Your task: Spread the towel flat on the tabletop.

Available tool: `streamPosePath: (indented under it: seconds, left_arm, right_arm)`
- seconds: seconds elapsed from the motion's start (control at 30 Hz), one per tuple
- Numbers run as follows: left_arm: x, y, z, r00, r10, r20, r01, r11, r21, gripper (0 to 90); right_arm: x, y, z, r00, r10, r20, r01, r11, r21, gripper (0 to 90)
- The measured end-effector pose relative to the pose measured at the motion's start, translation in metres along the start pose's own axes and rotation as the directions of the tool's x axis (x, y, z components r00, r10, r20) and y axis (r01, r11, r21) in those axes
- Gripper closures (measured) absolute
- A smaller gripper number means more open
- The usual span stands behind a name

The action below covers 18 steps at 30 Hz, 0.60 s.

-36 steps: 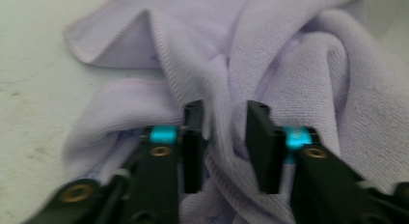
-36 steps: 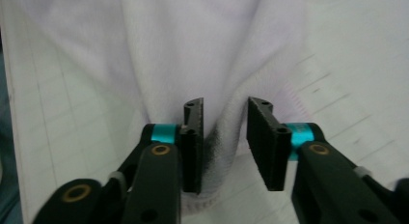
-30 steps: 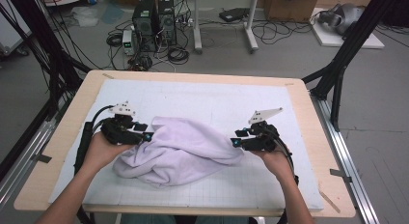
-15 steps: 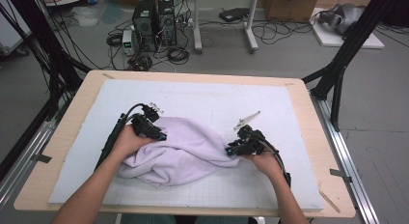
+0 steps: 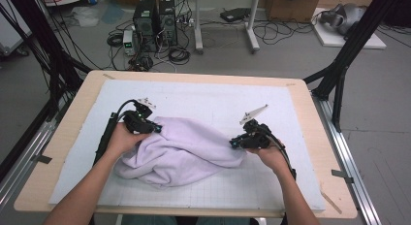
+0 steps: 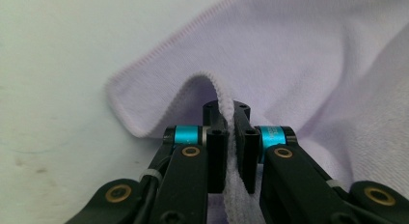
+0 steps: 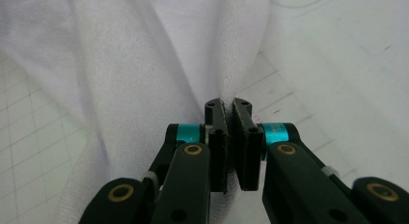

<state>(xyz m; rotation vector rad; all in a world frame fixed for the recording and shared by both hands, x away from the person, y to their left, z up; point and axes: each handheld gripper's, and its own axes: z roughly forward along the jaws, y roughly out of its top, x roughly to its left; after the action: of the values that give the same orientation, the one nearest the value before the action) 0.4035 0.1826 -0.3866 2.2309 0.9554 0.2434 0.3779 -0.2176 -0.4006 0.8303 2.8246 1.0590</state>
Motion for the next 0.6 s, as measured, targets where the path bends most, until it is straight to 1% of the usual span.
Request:
streamPosePath:
  seconds: [0.03, 0.07, 0.1, 0.13, 0.17, 0.2, 0.23, 0.27, 0.3, 0.33, 0.37, 0.4, 0.43, 0.47, 0.5, 0.53, 0.57, 0.6]
  left_arm:
    - [0.003, 0.004, -0.004, 0.9994, -0.005, -0.034, 0.004, 0.9997, -0.022, 86.0]
    - [0.006, 0.011, -0.009, 0.9979, -0.011, -0.064, 0.008, 0.9988, -0.048, 86.1]
    - [0.008, 0.020, -0.015, 0.9957, -0.006, -0.093, -0.002, 0.9963, -0.086, 86.1]
    - [0.009, 0.031, -0.023, 0.9919, -0.002, -0.127, -0.014, 0.9922, -0.124, 86.2]
    - [0.010, 0.042, -0.031, 0.9877, 0.003, -0.157, -0.029, 0.9859, -0.165, 86.2]
    - [0.011, 0.055, -0.039, 0.9824, 0.007, -0.187, -0.046, 0.9772, -0.207, 86.2]
    - [0.011, 0.066, -0.046, 0.9734, 0.014, -0.229, -0.070, 0.9681, -0.240, 86.3]
    - [0.013, 0.076, -0.052, 0.9643, 0.007, -0.265, -0.083, 0.9579, -0.275, 86.2]
    - [0.016, 0.084, -0.054, 0.9571, -0.004, -0.290, -0.086, 0.9513, -0.296, 85.8]
    - [0.020, 0.089, -0.053, 0.9515, -0.018, -0.307, -0.077, 0.9529, -0.294, 83.8]
    - [0.024, 0.091, -0.050, 0.9491, -0.039, -0.313, -0.053, 0.9588, -0.279, 73.5]
    - [0.028, 0.089, -0.046, 0.9545, -0.057, -0.293, -0.024, 0.9636, -0.266, 60.6]
    - [0.031, 0.085, -0.042, 0.9610, -0.056, -0.271, -0.011, 0.9712, -0.238, 59.2]
    - [0.032, 0.080, -0.038, 0.9616, -0.052, -0.269, -0.007, 0.9774, -0.211, 59.0]
    - [0.033, 0.073, -0.035, 0.9634, -0.047, -0.264, -0.005, 0.9810, -0.194, 58.5]
    - [0.034, 0.065, -0.032, 0.9672, -0.056, -0.248, 0.009, 0.9819, -0.189, 57.9]
    - [0.035, 0.058, -0.031, 0.9714, -0.060, -0.230, 0.017, 0.9832, -0.181, 56.9]
    - [0.036, 0.050, -0.030, 0.9733, -0.060, -0.221, 0.021, 0.9844, -0.175, 56.8]
  right_arm:
    - [-0.004, 0.006, -0.002, 0.9999, 0.003, 0.015, -0.003, 1.000, 0.013, 86.1]
    - [-0.008, 0.013, -0.006, 0.9991, 0.001, 0.043, -0.001, 1.000, 0.021, 86.2]
    - [-0.013, 0.023, -0.012, 0.9969, -0.013, 0.078, 0.011, 1.000, 0.021, 86.3]
    - [-0.022, 0.049, -0.033, 0.9877, -0.023, 0.154, 0.027, 0.999, -0.023, 86.5]
    - [-0.022, 0.049, -0.033, 0.9877, -0.023, 0.154, 0.027, 0.999, -0.023, 86.5]
    - [-0.027, 0.063, -0.044, 0.9803, -0.024, 0.196, 0.033, 0.999, -0.043, 86.5]
    - [-0.031, 0.077, -0.055, 0.9679, -0.036, 0.249, 0.051, 0.997, -0.057, 86.4]
    - [-0.036, 0.090, -0.064, 0.9526, -0.045, 0.301, 0.072, 0.994, -0.078, 86.0]
    - [-0.041, 0.102, -0.072, 0.9375, -0.036, 0.346, 0.077, 0.991, -0.105, 84.9]
    - [-0.045, 0.109, -0.077, 0.9276, -0.024, 0.373, 0.082, 0.987, -0.140, 79.8]
    - [-0.050, 0.115, -0.079, 0.9199, 0.010, 0.392, 0.062, 0.983, -0.171, 65.1]
    - [-0.054, 0.117, -0.076, 0.9111, 0.050, 0.409, 0.037, 0.979, -0.202, 56.8]
    - [-0.057, 0.115, -0.071, 0.9220, 0.067, 0.381, 0.015, 0.978, -0.208, 56.6]
    - [-0.058, 0.113, -0.064, 0.9291, 0.072, 0.363, 0.002, 0.980, -0.200, 55.8]
    - [-0.057, 0.109, -0.056, 0.9301, 0.063, 0.362, 0.000, 0.985, -0.173, 55.0]
    - [-0.055, 0.104, -0.049, 0.9360, 0.054, 0.348, 0.003, 0.987, -0.160, 54.8]
    - [-0.052, 0.099, -0.042, 0.9448, 0.047, 0.324, 0.005, 0.987, -0.158, 54.6]
    - [-0.050, 0.094, -0.036, 0.9508, 0.044, 0.307, 0.003, 0.988, -0.152, 54.3]
